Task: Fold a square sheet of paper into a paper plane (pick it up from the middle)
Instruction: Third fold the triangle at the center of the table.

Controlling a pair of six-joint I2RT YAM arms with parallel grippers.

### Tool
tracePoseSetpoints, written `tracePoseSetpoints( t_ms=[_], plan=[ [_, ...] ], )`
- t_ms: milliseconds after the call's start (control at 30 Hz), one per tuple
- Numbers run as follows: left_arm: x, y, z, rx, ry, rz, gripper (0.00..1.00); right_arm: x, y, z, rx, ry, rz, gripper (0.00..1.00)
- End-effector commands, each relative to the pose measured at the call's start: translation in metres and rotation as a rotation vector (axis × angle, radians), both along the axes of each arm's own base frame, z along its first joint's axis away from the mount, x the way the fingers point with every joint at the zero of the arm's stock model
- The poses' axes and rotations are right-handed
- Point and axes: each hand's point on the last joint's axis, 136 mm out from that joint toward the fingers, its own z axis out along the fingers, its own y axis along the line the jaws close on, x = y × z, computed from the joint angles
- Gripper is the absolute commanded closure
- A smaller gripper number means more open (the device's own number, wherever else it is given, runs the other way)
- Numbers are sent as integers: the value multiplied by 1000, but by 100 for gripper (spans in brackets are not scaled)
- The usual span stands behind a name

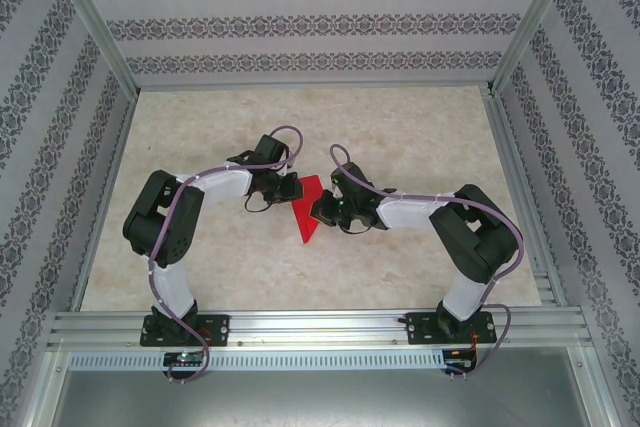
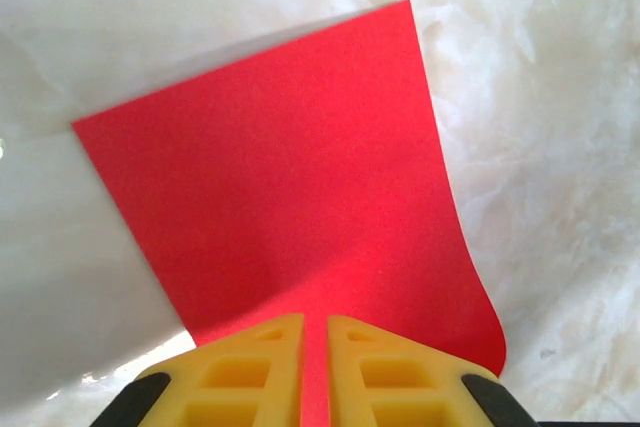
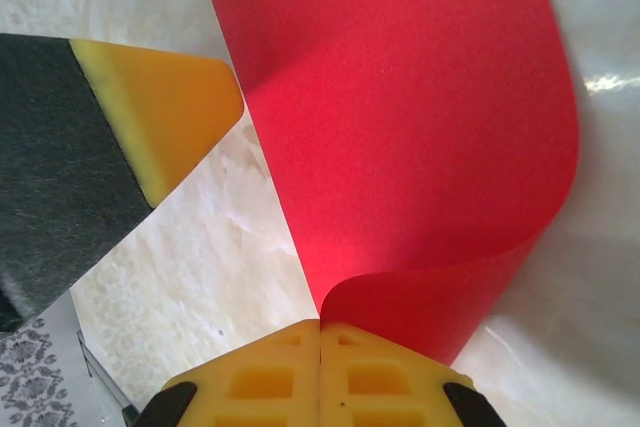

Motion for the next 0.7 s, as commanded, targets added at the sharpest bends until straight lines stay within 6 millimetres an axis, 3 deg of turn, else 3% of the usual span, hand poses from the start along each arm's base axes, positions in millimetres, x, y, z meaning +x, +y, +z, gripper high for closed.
tracePoseSetpoints(
  t_ms=[0,367,667],
  plan=[
    [7,2,-5,45,-38,-2,85,13,7,6,28,-46,-44,96],
    [0,7,-27,77,19,-2,88,11,16,-2,24,-41,-25,96],
    [-1,8,-32,91,30,-7,90,14,18,-5,11,-43,-20,96]
  ],
)
